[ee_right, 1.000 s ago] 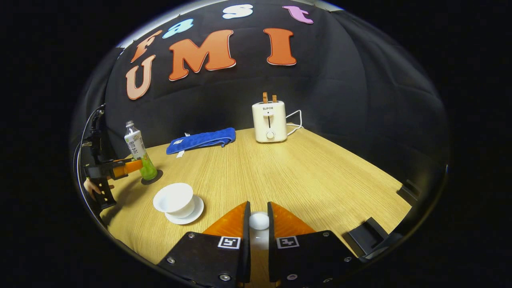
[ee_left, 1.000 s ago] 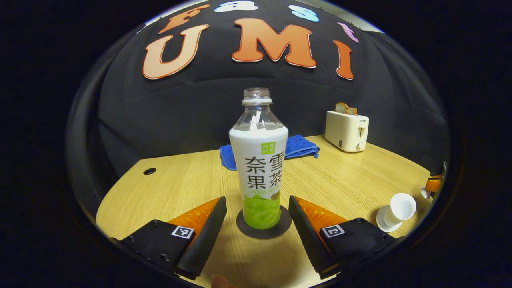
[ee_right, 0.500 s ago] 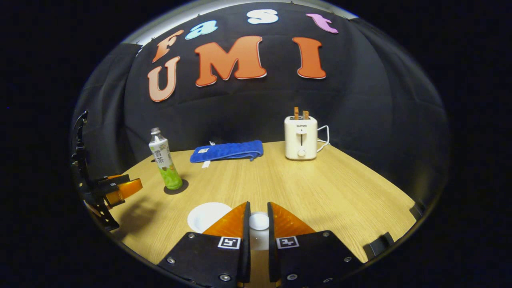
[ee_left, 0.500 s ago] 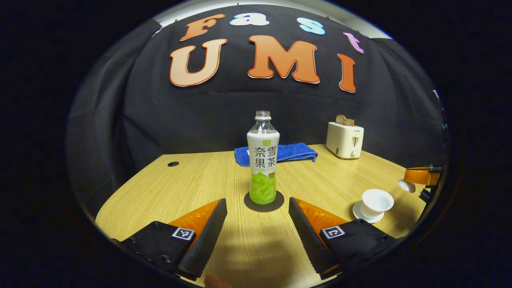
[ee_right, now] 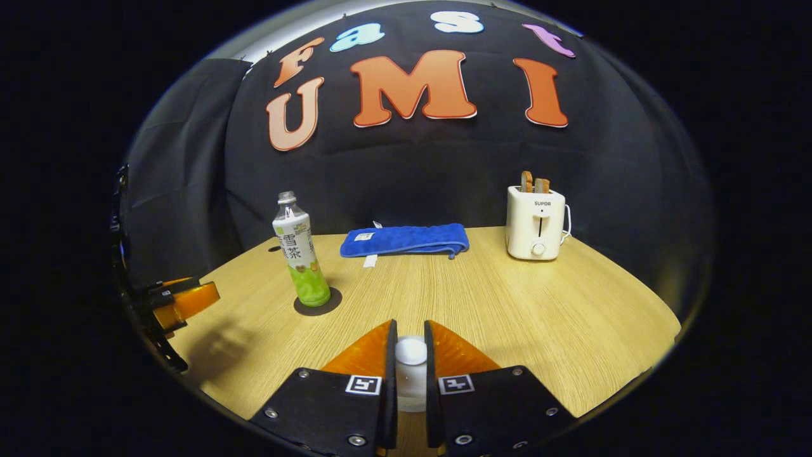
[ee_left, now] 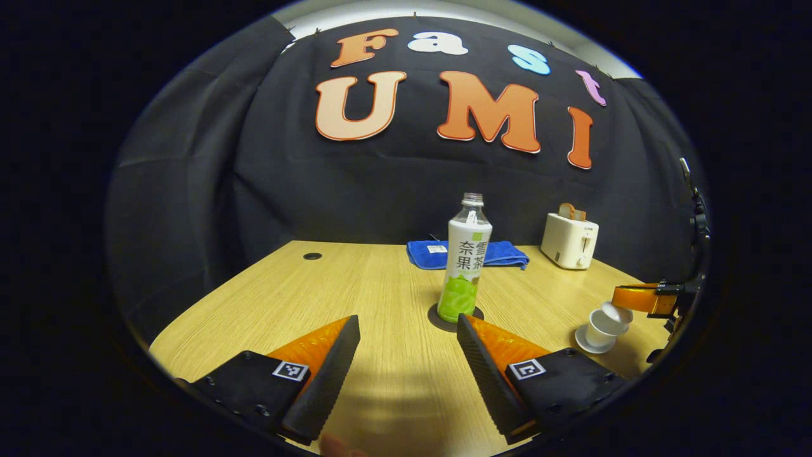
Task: Open the teacup lid with one hand, grasp the water bottle and pour water into the teacup with the other hand; after pouring, place the water bottle on the coaster and then close the teacup lid.
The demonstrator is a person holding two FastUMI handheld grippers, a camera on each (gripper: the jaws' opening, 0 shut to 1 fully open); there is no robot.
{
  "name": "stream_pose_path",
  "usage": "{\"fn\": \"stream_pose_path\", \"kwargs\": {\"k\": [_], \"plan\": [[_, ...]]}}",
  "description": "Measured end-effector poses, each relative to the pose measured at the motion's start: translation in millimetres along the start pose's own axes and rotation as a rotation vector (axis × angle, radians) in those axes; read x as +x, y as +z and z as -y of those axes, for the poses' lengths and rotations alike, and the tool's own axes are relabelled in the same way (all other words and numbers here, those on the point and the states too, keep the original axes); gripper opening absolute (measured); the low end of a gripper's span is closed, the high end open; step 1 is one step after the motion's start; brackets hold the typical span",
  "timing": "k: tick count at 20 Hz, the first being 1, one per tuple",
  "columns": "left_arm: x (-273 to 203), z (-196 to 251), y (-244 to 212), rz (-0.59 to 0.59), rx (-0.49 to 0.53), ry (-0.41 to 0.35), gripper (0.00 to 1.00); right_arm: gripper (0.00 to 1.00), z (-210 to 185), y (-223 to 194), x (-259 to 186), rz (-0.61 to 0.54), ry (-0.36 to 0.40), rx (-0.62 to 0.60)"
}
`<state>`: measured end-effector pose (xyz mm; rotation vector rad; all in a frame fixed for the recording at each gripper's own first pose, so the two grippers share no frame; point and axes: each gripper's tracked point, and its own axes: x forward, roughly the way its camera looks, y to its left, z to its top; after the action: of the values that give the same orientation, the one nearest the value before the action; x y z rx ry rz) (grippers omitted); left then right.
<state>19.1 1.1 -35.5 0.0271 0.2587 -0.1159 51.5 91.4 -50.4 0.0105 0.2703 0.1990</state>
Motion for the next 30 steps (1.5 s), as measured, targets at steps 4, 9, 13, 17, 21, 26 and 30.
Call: {"fn": "stream_pose_path", "kwargs": {"k": [4, 9, 13, 17, 21, 26, 30], "plan": [[-1, -7, 2, 0.008, -0.018, 0.010, 0.98, 0.18, -1, -5, 6, -0.008, -0.006, -0.018], [-3, -9, 3, 0.011, -0.037, 0.004, 0.98, 0.20, -1, -17, 11, -0.033, -0.003, -0.013], [-7, -10, 5, 0.019, -0.025, 0.018, 0.98, 0.27, 0, -19, 9, -0.034, -0.002, -0.018], [-12, -7, 12, 0.037, -0.007, 0.028, 0.98, 0.55, 3, -8, -3, -0.009, -0.006, -0.017], [-18, -7, 18, 0.051, -0.021, 0.036, 0.98, 0.82, 18, 10, -23, 0.033, -0.034, -0.024], [-26, -18, 29, 0.082, -0.009, 0.068, 0.98, 0.96, 38, 39, -56, 0.128, -0.065, -0.032], [-34, -28, 44, 0.118, 0.009, 0.110, 0.98, 0.96, 53, 58, -78, 0.206, -0.084, -0.015]]}}
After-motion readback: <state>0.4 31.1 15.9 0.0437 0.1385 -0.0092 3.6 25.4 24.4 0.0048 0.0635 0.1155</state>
